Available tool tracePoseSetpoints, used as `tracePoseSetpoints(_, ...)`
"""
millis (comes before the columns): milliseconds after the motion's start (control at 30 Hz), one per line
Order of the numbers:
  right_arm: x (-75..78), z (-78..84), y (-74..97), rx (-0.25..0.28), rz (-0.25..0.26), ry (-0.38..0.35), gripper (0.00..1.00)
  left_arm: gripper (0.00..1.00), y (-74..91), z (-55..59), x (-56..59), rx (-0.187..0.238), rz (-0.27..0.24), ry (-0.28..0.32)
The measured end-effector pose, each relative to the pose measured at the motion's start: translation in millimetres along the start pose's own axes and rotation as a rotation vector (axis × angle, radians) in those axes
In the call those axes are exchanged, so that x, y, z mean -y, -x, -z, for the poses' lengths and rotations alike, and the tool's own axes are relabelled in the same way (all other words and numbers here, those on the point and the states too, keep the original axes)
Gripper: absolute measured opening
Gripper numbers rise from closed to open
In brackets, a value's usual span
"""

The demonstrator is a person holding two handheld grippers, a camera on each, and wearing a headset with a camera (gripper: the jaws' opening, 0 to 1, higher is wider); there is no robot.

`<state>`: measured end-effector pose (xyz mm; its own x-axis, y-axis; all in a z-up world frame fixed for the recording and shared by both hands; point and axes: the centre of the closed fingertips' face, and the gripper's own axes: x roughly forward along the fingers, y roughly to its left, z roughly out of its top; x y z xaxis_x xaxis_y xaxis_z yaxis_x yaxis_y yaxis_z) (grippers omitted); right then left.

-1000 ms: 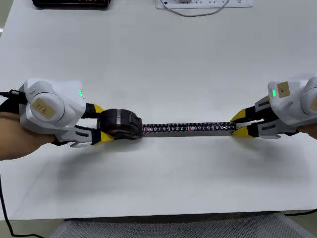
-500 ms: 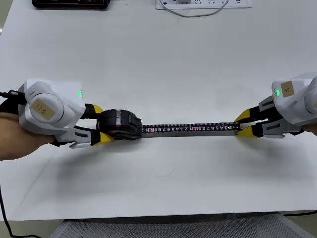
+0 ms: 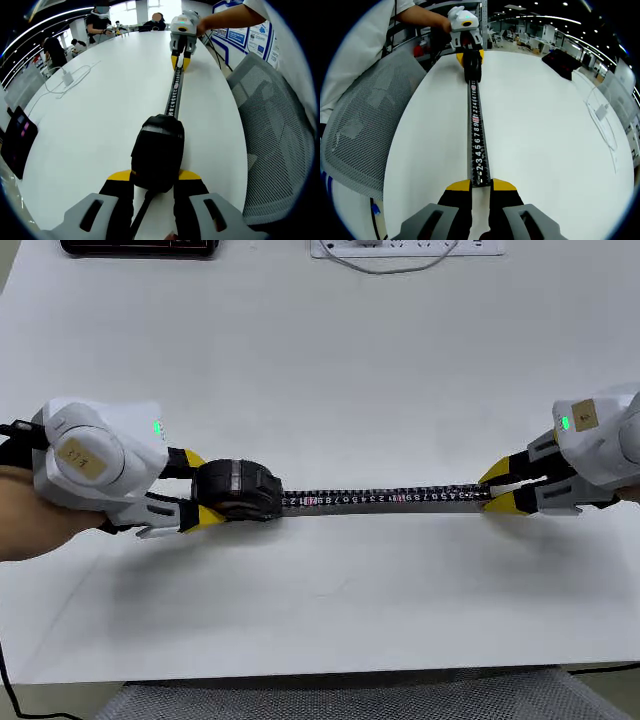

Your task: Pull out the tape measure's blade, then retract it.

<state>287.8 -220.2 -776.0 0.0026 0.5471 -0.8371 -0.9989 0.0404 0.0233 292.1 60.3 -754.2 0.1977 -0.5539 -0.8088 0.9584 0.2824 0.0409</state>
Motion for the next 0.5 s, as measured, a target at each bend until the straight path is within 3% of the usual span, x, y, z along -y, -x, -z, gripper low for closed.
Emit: tracePoseSetpoints(500,1.5,4.2,0.4,-0.024,0.011,-0.042,0.09,0.26,-1.0,-2.6,0.5,-0.002,-0.003,-0.001)
